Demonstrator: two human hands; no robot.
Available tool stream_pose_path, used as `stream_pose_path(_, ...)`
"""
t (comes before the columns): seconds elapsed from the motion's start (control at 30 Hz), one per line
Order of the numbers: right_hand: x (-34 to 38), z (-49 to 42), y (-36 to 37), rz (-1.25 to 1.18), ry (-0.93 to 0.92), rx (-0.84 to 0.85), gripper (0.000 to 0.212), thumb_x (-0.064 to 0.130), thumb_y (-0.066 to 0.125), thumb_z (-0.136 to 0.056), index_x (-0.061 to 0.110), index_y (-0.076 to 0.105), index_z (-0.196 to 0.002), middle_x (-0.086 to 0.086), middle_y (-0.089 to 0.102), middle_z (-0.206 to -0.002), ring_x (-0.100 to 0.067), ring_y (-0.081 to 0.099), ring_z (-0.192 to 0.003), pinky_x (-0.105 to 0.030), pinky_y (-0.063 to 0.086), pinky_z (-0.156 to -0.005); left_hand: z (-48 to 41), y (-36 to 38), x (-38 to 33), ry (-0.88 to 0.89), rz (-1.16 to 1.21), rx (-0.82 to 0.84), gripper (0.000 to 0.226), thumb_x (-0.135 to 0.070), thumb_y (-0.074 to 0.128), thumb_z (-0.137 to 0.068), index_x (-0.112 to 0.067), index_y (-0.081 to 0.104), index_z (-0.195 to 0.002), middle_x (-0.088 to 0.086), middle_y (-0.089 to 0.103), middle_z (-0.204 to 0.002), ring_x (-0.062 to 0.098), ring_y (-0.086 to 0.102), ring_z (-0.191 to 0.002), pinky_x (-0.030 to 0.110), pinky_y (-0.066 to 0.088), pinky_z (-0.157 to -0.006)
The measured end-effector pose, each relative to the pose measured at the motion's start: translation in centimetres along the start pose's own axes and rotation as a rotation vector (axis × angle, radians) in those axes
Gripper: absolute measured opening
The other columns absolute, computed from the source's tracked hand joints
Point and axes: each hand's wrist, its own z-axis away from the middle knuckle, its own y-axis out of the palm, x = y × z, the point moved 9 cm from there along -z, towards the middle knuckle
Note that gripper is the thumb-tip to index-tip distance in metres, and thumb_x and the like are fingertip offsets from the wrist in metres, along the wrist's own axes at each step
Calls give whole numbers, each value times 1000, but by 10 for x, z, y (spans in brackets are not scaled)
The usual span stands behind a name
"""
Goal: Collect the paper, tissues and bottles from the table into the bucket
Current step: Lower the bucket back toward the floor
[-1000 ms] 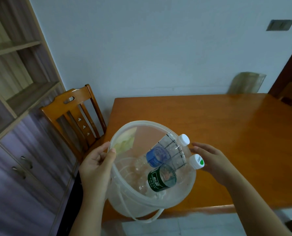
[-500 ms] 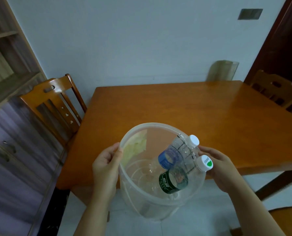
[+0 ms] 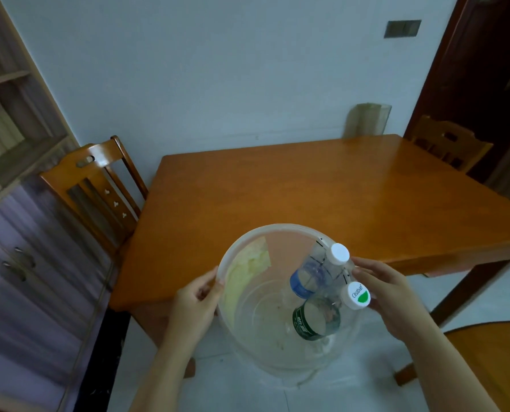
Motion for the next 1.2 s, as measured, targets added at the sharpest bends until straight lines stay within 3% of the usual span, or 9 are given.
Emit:
stream_pose_path(0.1,-11,26,10,-8,12,-4,17,8,55,-85,23,63,-86,-5,65,-94,-23,60,-83,-32,46,-59,16,-12,14,-28,-12,27,36,-27,55,-88,-25,53,-124,-9,58,-111,8,52,-97,22,45,-76)
stream_pose_path(0.27,-42,63,22,-15,39,-44,17,7,56,-84,22,64,-88,-8,67,-94,-24,62,-86,-34,50,-65,45,-29,41,-56,43,59,26,-24,52,-90,-44,54,-108,-27,54,-97,-7,50,-86,10,37,-61)
stream_pose_path(0.43,-78,90,13,-45,89,-98,21,5,55,-85,20,65,-95,-5,68,-90,-20,63,-82,-31,49,-63,67,-25,62,-55,45,111,31,-20,54,-89,-27,57,-118,-7,62,-112,9,56,-101,28,48,-82)
stream_pose_path(0.6,-116,106,-6,-48,122,-103,21,5,57,-84,20,67,-95,-2,69,-87,-13,66,-72,-26,50,-59,89,-6,83,-107,30,150,33,-12,52,-88,-25,58,-119,-8,65,-105,0,60,-87,25,49,-75)
stream_pose_path(0.77,-166,111,-29,-74,192,-114,20,3,57,-83,18,65,-94,-11,65,-93,-26,62,-85,-36,52,-70,105,27,116,-149,-34,149,33,-9,53,-88,-23,57,-118,-2,65,-77,20,60,-72,34,49,-68)
stream_pose_path(0.9,-218,113,-52,-84,238,-131,19,2,56,-83,14,62,-97,-9,64,-90,-22,62,-79,-38,51,-73,119,64,162,-213,-52,163,33,-10,53,-88,-21,56,-119,7,65,-87,27,61,-82,42,50,-79)
stream_pose_path(1.07,-304,111,-81,-89,276,-163,23,-4,54,-83,13,62,-97,-5,65,-84,-19,62,-73,-33,51,-64,133,109,235,-244,-92,159,34,-11,54,-87,-33,56,-113,4,60,-76,18,54,-68,30,45,-66)
stream_pose_path(1.2,-391,106,-100,-95,333,-199,29,-3,55,-82,23,65,-89,-6,66,-87,-22,63,-75,-31,50,-62,141,146,310,-297,-85,157,36,-8,55,-87,-32,55,-114,4,54,-73,15,47,-63,25,41,-60)
